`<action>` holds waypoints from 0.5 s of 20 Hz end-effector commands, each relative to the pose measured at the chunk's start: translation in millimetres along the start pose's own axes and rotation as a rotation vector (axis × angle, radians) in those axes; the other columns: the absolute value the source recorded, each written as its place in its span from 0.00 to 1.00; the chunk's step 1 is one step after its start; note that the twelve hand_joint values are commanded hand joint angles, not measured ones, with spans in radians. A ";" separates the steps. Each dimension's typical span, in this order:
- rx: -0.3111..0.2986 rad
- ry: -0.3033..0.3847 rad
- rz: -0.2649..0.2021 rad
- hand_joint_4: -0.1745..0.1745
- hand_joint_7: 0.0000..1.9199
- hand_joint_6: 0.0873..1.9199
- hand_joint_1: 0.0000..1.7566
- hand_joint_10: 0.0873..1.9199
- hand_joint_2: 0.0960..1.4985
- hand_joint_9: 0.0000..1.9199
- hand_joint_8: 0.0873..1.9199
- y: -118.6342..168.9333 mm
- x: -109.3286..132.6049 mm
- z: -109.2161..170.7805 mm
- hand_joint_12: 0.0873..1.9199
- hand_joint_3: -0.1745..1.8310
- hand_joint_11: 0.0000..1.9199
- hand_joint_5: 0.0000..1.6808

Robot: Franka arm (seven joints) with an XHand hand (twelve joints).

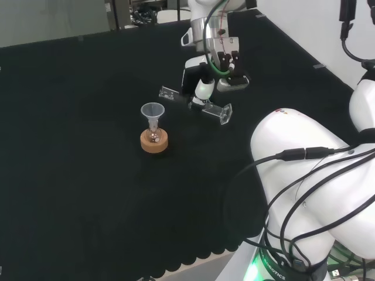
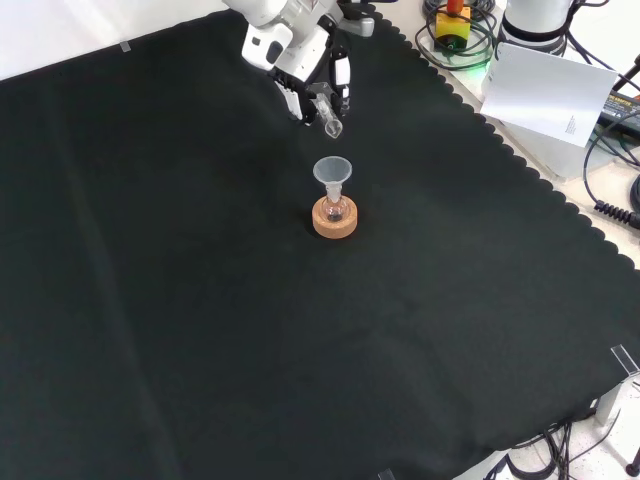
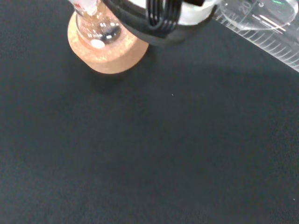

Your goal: Pour the water from the graduated cylinder into the round-bottom flask.

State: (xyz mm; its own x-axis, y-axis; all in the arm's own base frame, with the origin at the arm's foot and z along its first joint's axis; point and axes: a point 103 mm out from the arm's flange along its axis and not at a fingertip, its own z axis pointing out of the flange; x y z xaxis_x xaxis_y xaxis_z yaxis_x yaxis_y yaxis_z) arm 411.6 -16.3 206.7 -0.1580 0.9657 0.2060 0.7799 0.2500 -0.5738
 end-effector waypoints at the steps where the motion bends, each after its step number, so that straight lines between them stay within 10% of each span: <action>1: 0.063 -0.069 0.044 0.00 0.67 0.27 0.74 0.00 0.64 0.85 0.25 0.1 2.4 -2.7 0.33 0.09 0.68 0.73; 10: 0.116 -0.135 0.082 0.00 0.67 0.27 0.74 0.00 0.64 0.85 0.24 0.2 11.3 -8.2 0.33 0.09 0.68 0.73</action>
State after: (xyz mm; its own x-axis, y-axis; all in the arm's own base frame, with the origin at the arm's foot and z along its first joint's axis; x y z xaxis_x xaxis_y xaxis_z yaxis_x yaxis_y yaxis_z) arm 413.6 -5.5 211.9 -0.1836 0.9779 0.1002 0.7344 0.2043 -0.6473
